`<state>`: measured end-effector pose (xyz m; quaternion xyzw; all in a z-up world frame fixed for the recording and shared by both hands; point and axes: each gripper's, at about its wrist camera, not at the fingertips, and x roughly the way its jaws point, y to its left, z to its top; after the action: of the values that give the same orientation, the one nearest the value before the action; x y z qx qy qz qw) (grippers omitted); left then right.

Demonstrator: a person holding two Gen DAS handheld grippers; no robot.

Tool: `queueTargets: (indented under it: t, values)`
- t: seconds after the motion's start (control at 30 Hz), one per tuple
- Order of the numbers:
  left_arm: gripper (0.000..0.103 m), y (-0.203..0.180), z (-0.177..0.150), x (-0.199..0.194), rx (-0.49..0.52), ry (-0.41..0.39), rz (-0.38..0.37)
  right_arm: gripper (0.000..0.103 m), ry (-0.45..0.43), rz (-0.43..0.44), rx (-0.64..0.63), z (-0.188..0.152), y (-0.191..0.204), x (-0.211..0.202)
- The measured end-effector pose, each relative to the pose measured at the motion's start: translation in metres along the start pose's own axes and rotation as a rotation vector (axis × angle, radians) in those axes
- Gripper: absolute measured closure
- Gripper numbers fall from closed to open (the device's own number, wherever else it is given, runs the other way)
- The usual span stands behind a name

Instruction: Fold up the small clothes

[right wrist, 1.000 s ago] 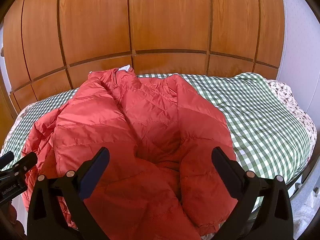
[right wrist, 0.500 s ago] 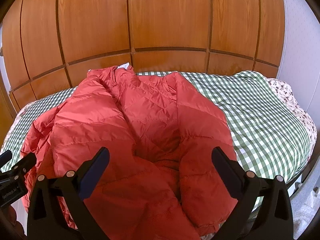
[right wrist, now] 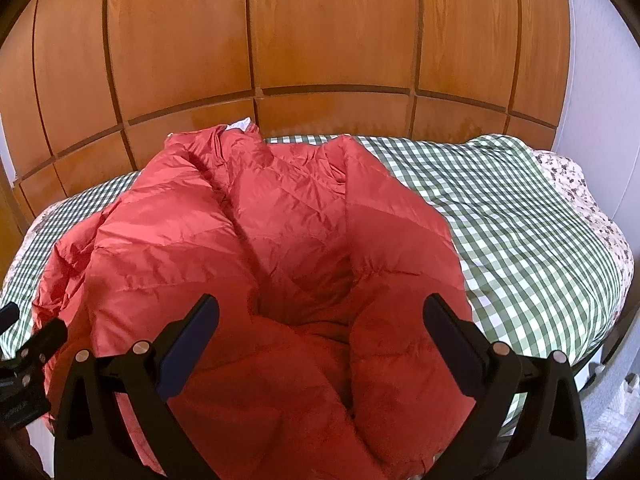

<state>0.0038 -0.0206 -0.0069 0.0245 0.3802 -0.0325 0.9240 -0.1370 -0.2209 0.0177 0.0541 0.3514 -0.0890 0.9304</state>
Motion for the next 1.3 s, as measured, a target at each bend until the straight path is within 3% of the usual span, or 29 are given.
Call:
queueTargets:
  t: [0.17,0.3,0.4,0.47,0.7,0.87,1.03,1.1,1.17,1.27,1.3]
  values:
    - [0.003,-0.01,0.005,0.007,0.026,0.057,0.023,0.002,-0.022,-0.026,-0.012,0.011,-0.006,0.008]
    - [0.003,-0.022,0.009,-0.004,0.049,0.032,-0.113,0.002,-0.076,-0.116,-0.039,0.026,-0.012,0.026]
    - [0.003,-0.035,0.008,-0.01,0.085,0.012,-0.258,0.002,-0.059,-0.16,-0.048,0.036,-0.023,0.051]
    - [0.003,-0.046,0.006,-0.01,0.116,0.007,-0.31,0.002,-0.023,-0.178,-0.054,0.042,-0.029,0.071]
    - [0.003,-0.092,0.002,0.015,0.252,0.086,-0.288,0.002,0.045,-0.202,-0.107,0.044,-0.037,0.122]
    - [0.003,-0.112,-0.002,0.036,0.322,0.077,-0.221,0.002,0.131,-0.205,-0.127,0.031,-0.036,0.157]
    - [0.003,-0.112,-0.002,0.056,0.301,0.09,-0.217,0.002,0.146,-0.209,-0.133,0.024,-0.037,0.167]
    - [0.016,-0.112,-0.004,0.059,0.296,0.093,-0.214,0.002,0.144,-0.212,-0.137,0.021,-0.038,0.168]
    - [0.047,-0.107,-0.006,0.061,0.277,0.092,-0.228,0.002,0.138,-0.216,-0.141,0.019,-0.037,0.169]
    - [0.078,-0.093,-0.003,0.057,0.221,0.08,-0.281,0.002,0.136,-0.208,-0.135,0.019,-0.038,0.169]
    - [0.083,-0.088,-0.001,0.056,0.203,0.081,-0.297,0.002,0.137,-0.2,-0.129,0.019,-0.039,0.169]
